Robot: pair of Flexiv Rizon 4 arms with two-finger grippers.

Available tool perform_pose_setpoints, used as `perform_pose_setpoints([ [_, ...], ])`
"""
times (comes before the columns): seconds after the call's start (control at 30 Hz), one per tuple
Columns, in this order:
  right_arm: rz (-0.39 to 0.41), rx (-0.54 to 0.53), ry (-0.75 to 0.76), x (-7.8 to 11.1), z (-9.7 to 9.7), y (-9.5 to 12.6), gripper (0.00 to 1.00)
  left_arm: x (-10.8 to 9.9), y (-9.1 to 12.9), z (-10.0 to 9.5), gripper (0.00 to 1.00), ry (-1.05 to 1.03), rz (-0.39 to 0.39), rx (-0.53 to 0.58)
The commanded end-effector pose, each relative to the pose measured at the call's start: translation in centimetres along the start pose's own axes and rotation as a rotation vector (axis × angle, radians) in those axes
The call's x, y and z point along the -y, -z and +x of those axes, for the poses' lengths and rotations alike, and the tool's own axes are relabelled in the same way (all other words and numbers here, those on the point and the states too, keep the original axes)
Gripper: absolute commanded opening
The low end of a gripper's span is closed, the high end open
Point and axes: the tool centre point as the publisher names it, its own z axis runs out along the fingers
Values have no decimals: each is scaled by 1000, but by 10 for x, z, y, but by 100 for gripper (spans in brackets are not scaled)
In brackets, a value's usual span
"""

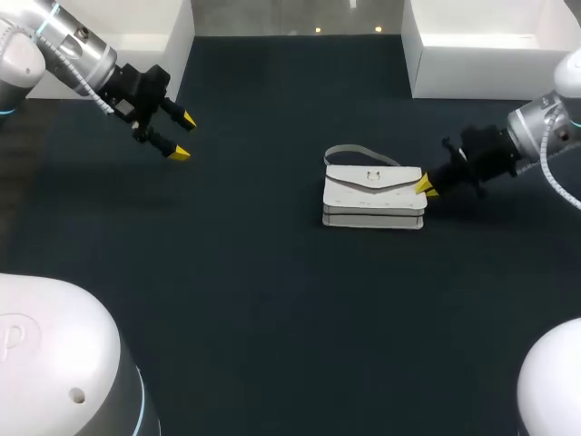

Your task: Pick up the bag, open it, inspect its contents, close it, and place it on the opposite side

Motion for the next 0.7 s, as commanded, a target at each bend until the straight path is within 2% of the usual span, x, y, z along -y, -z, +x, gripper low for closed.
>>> perform_pose_setpoints([
  [0.03, -46, 9, 5, 4, 12, -11, 0, -1, -1, -1, 100, -1, 4, -1],
  [0.57, -56, 17, 0, 2, 13, -12, 0, -1, -1, -1, 100, -1, 4, -1],
  [0.7, -66, -18, 35, -3, 28, -26, 0, -1, -1, -1, 100, -1, 4, -1],
])
